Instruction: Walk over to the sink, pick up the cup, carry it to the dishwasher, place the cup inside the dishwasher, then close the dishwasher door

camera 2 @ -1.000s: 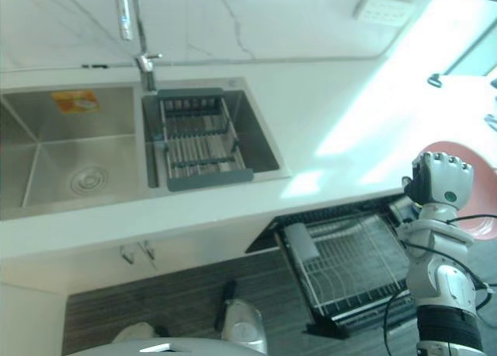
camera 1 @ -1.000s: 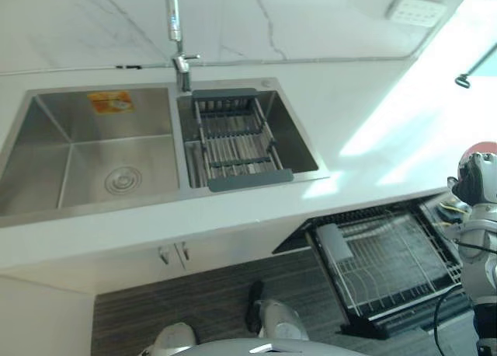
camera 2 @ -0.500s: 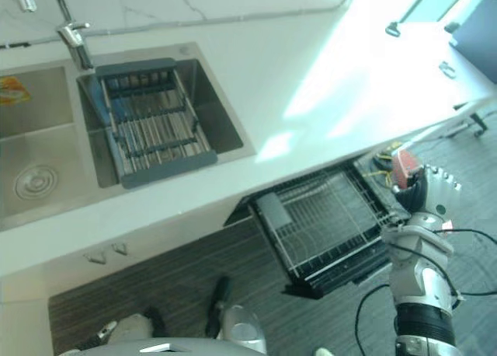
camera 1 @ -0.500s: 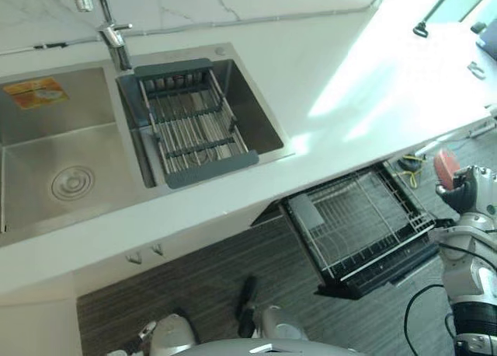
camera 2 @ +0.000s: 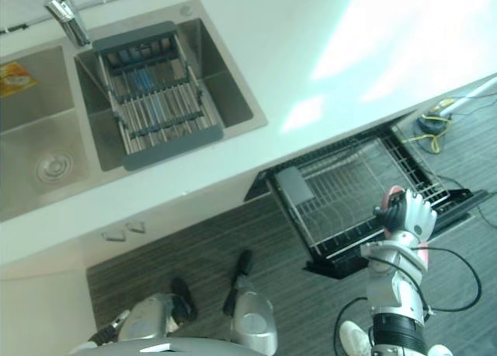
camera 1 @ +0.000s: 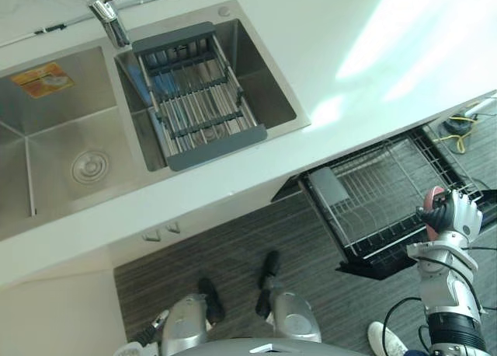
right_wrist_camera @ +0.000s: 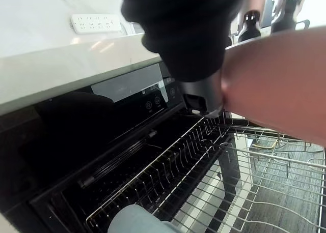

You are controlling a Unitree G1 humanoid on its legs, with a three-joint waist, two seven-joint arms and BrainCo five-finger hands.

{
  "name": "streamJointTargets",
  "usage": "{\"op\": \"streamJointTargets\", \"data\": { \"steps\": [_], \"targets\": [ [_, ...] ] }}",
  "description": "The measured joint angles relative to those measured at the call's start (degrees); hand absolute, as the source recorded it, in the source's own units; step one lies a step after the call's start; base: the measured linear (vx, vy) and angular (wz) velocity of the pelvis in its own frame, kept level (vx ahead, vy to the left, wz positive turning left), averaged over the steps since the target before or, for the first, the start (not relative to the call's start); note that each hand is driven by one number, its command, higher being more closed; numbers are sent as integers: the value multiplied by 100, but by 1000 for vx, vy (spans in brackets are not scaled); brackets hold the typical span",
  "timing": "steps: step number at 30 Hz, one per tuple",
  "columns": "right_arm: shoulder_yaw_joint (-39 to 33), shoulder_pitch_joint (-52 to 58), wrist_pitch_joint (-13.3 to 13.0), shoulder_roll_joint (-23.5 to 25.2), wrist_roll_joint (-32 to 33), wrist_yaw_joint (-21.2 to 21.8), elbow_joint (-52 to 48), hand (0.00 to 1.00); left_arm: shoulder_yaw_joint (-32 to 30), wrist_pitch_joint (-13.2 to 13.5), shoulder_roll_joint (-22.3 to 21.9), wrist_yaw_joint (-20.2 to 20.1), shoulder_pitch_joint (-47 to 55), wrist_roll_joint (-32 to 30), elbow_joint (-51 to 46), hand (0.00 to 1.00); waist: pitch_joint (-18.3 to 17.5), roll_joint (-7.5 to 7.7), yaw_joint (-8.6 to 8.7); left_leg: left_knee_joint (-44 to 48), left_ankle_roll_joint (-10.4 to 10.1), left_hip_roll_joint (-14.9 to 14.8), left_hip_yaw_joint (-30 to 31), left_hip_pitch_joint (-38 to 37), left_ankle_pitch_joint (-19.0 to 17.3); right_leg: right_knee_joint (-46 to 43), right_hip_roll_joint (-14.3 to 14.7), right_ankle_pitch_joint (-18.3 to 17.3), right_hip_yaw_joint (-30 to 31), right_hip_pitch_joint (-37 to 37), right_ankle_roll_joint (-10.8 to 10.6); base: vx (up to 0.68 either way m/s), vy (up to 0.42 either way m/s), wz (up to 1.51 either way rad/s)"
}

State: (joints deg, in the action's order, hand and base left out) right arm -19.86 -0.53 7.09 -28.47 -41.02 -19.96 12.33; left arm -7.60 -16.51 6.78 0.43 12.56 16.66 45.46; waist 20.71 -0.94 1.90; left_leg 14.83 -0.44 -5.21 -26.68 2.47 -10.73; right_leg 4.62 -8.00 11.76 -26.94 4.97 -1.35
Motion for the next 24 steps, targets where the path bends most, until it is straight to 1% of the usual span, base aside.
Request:
{"op": "streamJointTargets", "data": {
  "steps": [2, 5, 8, 9, 13, 17, 20, 24],
  "targets": [
    [4, -132, 64, -24, -1, 0, 53, 100, 108, 50, 1, -34, 0, 0, -2, 0, 49, -83, 1, -5, 48, 72, 97, 36, 32, -1, -53, 17, -31, 10, -23, 4, 81, 13],
    [40, -381, 65, -141, -6, 4, 287, 100, 159, 74, -7, -105, -1, 0, 0, 0, 118, -189, -14, -39, 83, 166, 177, 47, 55, 0, -116, 46, -39, 22, -54, -23, 88, 6],
    [153, -562, 56, -272, -7, 24, 390, 100, 185, 70, -14, -179, -1, -1, 10, 0, 165, -240, -23, -175, 115, 267, 216, 68, 124, 0, -185, 87, -37, 103, -64, -39, 80, 3],
    [170, -609, 54, -340, -6, 95, 462, 100, 227, 70, -14, -203, -1, -1, 10, 0, 196, -276, -35, -226, 119, 315, 344, 71, 131, 0, -205, 91, -41, 122, -58, -32, 68, 2],
    [175, -714, 57, -396, 4, 210, 506, 100, 342, 74, -7, -211, -10, 0, 7, 0, 254, -339, -29, -320, 109, 398, 418, 157, 168, -1, -284, 105, -60, 221, -69, -25, 74, 6],
    [386, -918, 66, -669, 11, 250, 778, 100, 399, 74, -7, -212, -50, 2, 14, 0, 380, -400, 0, -391, 132, 468, 460, 195, 222, -25, -329, 129, -71, 286, -70, -11, 46, 6],
    [409, -1192, 72, -745, 15, 261, 951, 100, 460, 66, -6, -212, -129, 3, 16, 0, 463, -470, 3, -394, 172, 506, 487, 303, 265, -106, -376, 164, -76, 423, -60, 2, 51, 6],
    [658, -1566, 177, -1079, 36, 359, 1352, 100, 595, 53, 5, -217, -232, 7, 23, 0, 532, -607, 7, -391, 231, 593, 612, 502, 335, -208, -472, 181, -122, 610, -83, 8, 49, 13]
  ]
}}
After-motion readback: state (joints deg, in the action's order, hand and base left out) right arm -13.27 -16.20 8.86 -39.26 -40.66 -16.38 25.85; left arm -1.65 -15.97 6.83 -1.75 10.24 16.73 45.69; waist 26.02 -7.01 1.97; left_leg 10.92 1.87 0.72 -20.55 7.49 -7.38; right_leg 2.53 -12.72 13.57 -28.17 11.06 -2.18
